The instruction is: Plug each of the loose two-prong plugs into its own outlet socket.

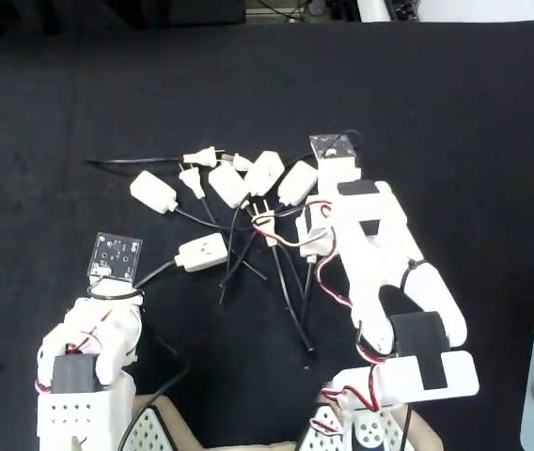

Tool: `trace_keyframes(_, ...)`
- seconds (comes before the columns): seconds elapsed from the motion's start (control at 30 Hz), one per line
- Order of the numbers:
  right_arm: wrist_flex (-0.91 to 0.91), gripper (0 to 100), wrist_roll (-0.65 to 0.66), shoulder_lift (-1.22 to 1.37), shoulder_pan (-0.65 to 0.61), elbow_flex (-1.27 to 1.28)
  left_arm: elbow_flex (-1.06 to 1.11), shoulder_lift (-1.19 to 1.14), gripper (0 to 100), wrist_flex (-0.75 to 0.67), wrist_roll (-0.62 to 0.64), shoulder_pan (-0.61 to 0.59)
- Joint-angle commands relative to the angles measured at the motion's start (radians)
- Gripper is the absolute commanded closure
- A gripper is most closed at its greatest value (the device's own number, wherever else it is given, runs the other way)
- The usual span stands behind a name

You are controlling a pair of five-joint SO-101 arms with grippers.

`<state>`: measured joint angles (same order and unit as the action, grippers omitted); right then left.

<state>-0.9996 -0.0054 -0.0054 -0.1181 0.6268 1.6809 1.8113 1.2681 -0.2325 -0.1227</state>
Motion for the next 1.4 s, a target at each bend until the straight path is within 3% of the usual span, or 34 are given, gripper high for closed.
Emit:
trace_keyframes(0.0, -0.009, 98.5, 0.009, -0.001, 0.012, -0.051, 0.019, 0.009, 97, 0.006, 0.005, 0.002)
trace_keyframes(0.23, -0.044, 84.3, -0.068, 0.013, 0.002, -0.120, 0.019, 0.009, 97, 0.006, 0.005, 0.002)
trace_keyframes(0.63, -0.095, 84.3, -0.167, 0.262, -0.008, -0.340, 0.019, 0.009, 97, 0.006, 0.005, 0.002)
trace_keyframes(0.9, -0.095, 97.9, -0.166, 0.278, -0.043, -0.349, 0.019, 0.009, 97, 0.006, 0.005, 0.002)
trace_keyframes(1.1, -0.149, 98.6, -0.158, 0.252, -0.025, -0.381, 0.019, 0.009, 97, 0.006, 0.005, 0.002)
trace_keyframes(1.23, -0.233, 98.6, -0.080, 0.140, 0.002, -0.397, 0.019, 0.009, 97, 0.006, 0.005, 0.004)
trace_keyframes(1.37, -0.247, 98.7, 0.083, -0.015, 0.044, -0.383, 0.019, 0.009, 97, 0.006, 0.005, 0.002)
